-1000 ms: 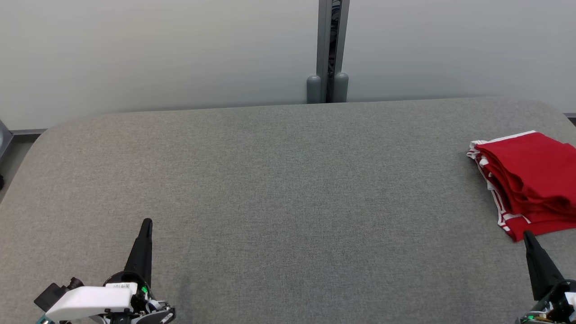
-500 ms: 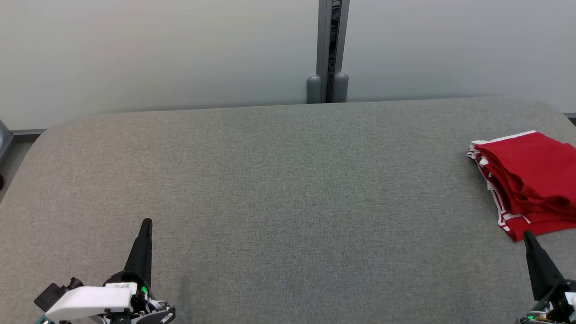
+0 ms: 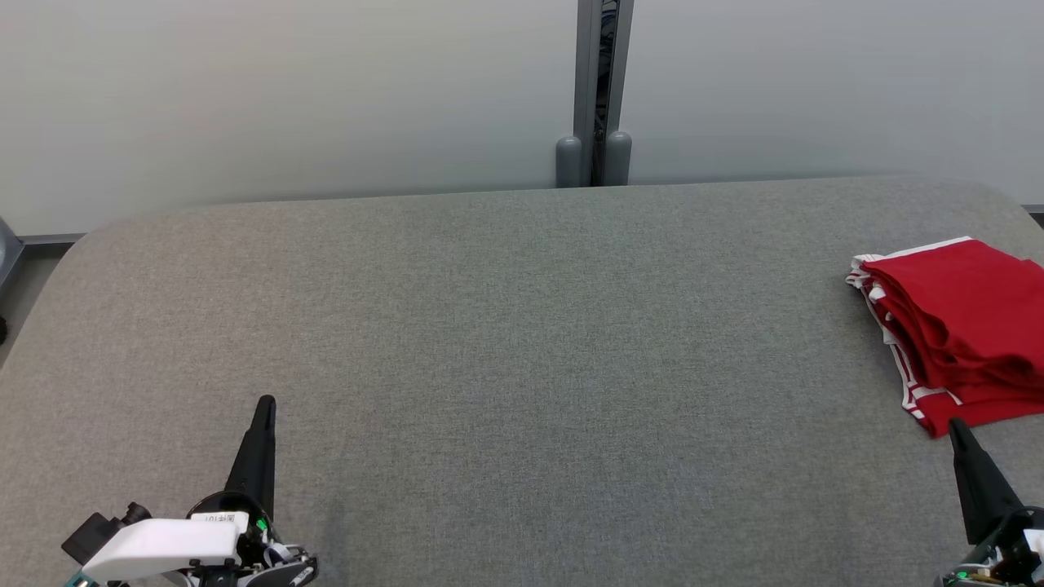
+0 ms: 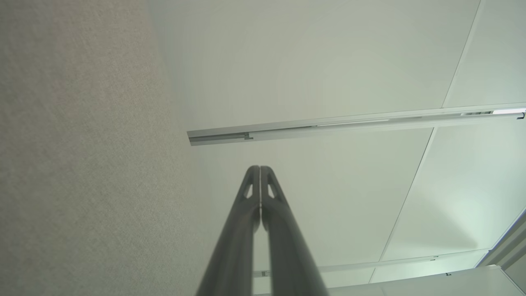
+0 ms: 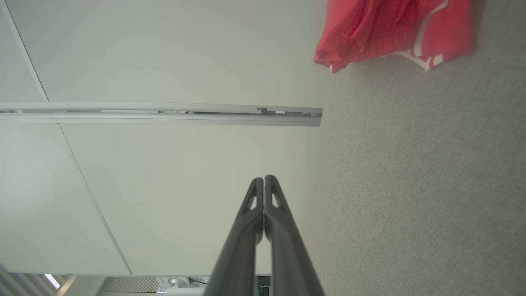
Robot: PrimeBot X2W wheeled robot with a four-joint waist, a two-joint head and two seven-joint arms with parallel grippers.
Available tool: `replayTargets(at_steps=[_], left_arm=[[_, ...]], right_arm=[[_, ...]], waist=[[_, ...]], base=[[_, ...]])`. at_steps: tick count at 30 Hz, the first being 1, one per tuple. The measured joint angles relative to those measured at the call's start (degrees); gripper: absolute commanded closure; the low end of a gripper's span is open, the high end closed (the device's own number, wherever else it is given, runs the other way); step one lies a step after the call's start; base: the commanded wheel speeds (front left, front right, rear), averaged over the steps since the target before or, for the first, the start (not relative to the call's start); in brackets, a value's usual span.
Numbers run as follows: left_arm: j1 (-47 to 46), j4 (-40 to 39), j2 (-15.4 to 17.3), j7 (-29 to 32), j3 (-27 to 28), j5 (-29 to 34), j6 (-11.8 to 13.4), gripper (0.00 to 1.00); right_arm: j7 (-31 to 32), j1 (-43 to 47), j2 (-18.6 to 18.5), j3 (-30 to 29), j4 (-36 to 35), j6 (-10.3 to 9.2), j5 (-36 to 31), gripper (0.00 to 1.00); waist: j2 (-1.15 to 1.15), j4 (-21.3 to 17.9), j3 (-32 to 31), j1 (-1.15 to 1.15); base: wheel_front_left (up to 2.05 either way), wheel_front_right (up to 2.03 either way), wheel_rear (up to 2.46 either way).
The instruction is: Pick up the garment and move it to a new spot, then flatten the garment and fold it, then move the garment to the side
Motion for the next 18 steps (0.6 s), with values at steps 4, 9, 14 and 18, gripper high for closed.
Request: replayTargets(at_steps=[4, 9, 14, 18], left_arm=[[0.0, 0.0, -0.03, 0.18, 0.03, 0.01, 0.0, 1.0], [0.0, 0.0, -0.07, 0.19, 0.08, 0.01, 0.0, 1.0], [0.0, 0.0, -0.09, 0.24, 0.11, 0.02, 0.0, 1.0], [0.0, 0.0, -0.11, 0.25, 0.14, 0.02, 0.0, 1.0]], right_arm=[[0.0, 0.0, -0.01, 0.0, 0.0, 0.0, 0.0, 1.0], [0.0, 0.0, -0.01, 0.0, 0.0, 0.0, 0.0, 1.0], [0.0, 0.0, -0.02, 0.01, 0.0, 0.0, 0.0, 1.0], [0.0, 0.0, -0.02, 0.01, -0.01, 0.0, 0.0, 1.0]], waist=[[0.0, 0.0, 0.0, 0.0], [0.0, 0.0, 0.0, 0.0], [0.0, 0.0, 0.0, 0.0], [0.0, 0.0, 0.0, 0.0]], base=[[0.0, 0.0, 0.0], [0.0, 0.0, 0.0], [0.0, 0.0, 0.0], [0.0, 0.0, 0.0]])
